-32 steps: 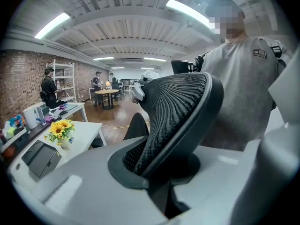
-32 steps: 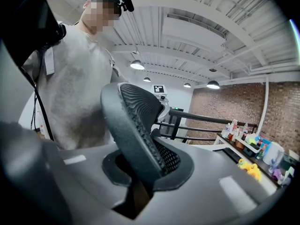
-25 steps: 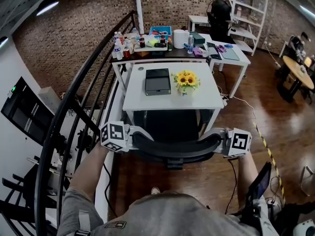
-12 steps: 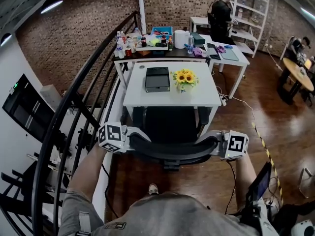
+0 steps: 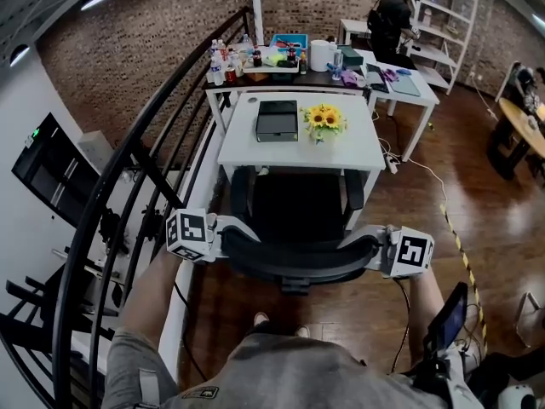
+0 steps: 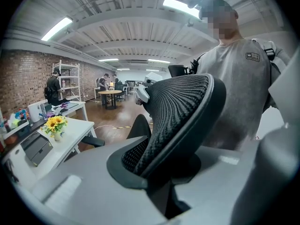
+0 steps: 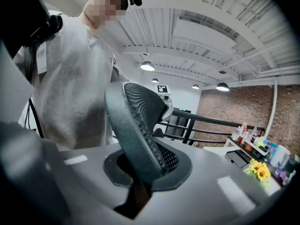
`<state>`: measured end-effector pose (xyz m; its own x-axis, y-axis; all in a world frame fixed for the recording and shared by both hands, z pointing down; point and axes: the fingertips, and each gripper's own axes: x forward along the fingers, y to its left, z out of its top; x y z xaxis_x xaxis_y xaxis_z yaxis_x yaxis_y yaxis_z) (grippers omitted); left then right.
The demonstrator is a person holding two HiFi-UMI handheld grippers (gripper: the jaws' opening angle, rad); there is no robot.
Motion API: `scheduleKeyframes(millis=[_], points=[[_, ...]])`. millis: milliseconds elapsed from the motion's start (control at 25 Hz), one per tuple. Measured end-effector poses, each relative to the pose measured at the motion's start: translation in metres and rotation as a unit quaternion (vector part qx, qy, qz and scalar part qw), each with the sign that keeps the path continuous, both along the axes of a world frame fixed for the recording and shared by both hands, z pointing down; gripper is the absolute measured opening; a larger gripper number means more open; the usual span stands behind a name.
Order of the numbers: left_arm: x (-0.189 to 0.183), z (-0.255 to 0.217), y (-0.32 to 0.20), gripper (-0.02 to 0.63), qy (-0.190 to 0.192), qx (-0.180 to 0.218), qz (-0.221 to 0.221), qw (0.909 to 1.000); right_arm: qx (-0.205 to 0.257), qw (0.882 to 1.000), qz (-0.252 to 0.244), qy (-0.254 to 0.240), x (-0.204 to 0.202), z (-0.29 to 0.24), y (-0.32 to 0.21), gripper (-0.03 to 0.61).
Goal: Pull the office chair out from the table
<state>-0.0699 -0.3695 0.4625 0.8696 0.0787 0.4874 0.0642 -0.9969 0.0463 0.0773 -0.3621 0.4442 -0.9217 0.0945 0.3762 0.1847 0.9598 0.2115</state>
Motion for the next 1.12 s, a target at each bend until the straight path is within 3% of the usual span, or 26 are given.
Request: scheduleKeyframes(millis=[1120], points=[[-0.022, -0.006, 0.178, 0.051, 0.024, -0.010, 0.033, 0.9991, -0.020, 0.999, 0.040, -0.001, -0.022, -0.003, 0.188, 0.028]])
